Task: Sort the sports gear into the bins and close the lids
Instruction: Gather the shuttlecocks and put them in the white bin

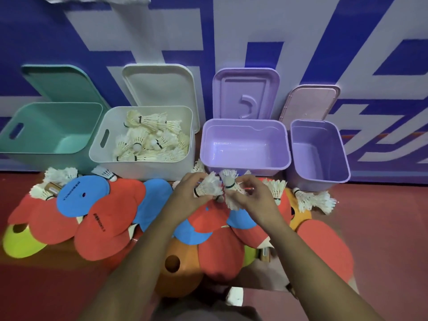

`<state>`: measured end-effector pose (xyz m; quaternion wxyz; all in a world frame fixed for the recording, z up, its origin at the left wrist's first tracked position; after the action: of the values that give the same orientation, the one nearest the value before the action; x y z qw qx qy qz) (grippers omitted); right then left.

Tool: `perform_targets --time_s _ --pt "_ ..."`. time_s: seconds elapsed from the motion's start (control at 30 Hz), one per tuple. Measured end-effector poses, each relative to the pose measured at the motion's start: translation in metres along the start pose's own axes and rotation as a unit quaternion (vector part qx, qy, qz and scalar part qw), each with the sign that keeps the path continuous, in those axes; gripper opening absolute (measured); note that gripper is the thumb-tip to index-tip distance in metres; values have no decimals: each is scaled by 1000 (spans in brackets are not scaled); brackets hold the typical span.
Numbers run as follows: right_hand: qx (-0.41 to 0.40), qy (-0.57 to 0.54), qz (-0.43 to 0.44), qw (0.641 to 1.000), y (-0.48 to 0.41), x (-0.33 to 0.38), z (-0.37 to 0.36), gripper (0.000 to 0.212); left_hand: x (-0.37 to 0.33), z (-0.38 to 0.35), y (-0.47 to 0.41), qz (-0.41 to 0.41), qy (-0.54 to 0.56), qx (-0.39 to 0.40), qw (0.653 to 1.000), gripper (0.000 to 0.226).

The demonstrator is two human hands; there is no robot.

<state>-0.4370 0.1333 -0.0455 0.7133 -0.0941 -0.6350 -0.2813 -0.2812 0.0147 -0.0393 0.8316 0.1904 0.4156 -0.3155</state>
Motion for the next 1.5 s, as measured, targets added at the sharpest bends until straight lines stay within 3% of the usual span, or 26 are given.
perform_targets --time_s 0.1,0.17,0.23,0.37,0.47,0.57,0.67,0.77,0.83,1.0,1.13,1.2,1.3,1.4,1.5 --pt "25 140 80 987 -1 21 -6 27 -3 -2 4 -25 -24 22 999 54" --pt "45 258 122 957 -1 29 -16 33 -3 -7 9 -32 -24 42 998 56" --pt "78 309 144 937 1 30 -31 42 3 -10 16 -4 10 62 998 53" --pt "122 228 169 951 16 39 -57 72 28 -19 27 71 83 105 988 55" --pt "106 211 165 958 19 33 -72 77 40 -23 36 102 122 131 979 52" --pt "114 198 166 959 22 28 -93 69 52 -18 39 123 138 129 974 51" --pt "96 116 164 975 16 35 -102 56 68 -12 41 144 186 131 963 63" --pt "-23 49 136 989 -3 33 -82 38 92 -1 38 171 241 90 951 60" --pt "-94 116 108 983 -18 20 -66 32 101 9 35 175 259 78 947 61" --pt "36 358 30 933 -50 -27 -98 50 121 29 30 186 253 69 947 59" --pt "121 529 2 840 -70 -57 -124 49 137 40 29 194 237 76 949 57" --pt "120 565 -12 816 -75 -65 -128 43 143 45 28 195 229 82 950 55" --pt "53 511 4 858 -73 -50 -122 23 150 46 26 186 224 96 952 54" --pt "-38 304 39 951 -60 -11 -101 14 156 44 22 183 223 101 952 54" --pt "-68 109 30 991 -43 20 -89 12 149 36 17 172 216 120 954 58"
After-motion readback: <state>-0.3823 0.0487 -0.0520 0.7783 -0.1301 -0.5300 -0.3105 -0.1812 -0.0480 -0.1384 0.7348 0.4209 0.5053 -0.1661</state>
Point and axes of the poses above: each hand's wrist, its own y-axis away from the middle knuckle, its own z-axis out of the back of the hand, x = y × z, the point moved 9 cm from there along -y, towards the middle knuckle, and after that the axes turned 2 degrees about -y, right-handed, at the moved point
